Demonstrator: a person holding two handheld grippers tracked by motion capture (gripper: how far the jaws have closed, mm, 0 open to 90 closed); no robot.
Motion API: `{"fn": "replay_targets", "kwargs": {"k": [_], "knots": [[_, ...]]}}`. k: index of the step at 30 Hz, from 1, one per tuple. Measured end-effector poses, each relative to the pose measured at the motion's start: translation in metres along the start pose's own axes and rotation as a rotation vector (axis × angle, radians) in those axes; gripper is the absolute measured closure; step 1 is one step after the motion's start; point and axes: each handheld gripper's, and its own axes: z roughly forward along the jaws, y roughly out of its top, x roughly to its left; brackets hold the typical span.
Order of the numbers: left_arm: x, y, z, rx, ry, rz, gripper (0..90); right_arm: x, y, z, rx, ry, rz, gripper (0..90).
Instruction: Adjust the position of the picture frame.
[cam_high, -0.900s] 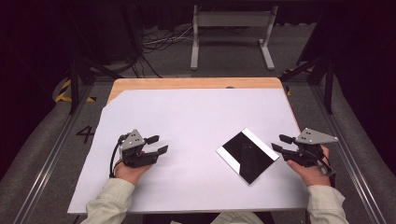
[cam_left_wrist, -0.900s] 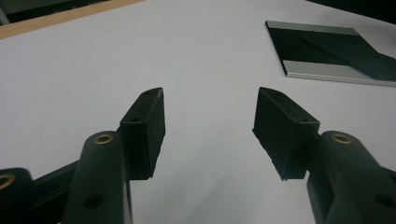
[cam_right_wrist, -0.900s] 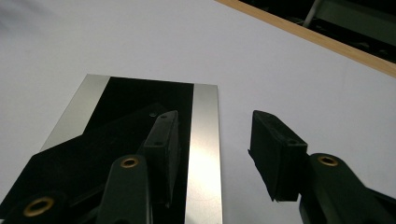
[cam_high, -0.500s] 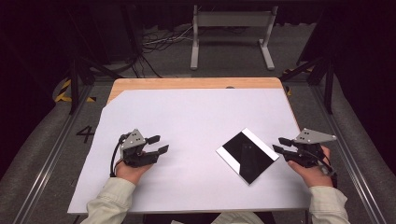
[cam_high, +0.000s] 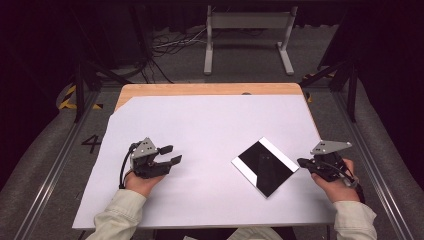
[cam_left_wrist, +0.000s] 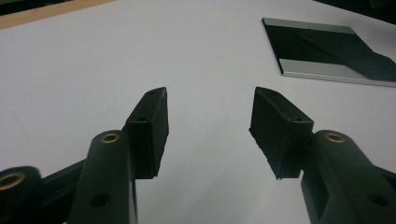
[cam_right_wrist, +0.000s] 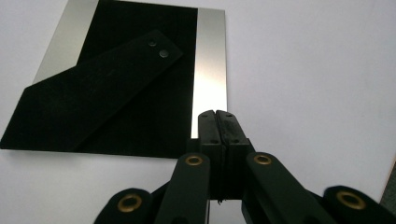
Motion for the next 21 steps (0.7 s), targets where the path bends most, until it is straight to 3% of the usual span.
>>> {"fn": "replay_targets", "kwargs": {"k": [11,21], "knots": [[0.001,-0.001,-0.001,-0.003,0.001,-0.012,47.1,-0.001,-0.004,0.017,0.128,-0.011,0.044,89.8],[0.002,0.000,0.001,-0.002,-0.011,-0.013,47.1,-0.002,-0.010,0.029,0.176,-0.025,0.074,89.9]]}}
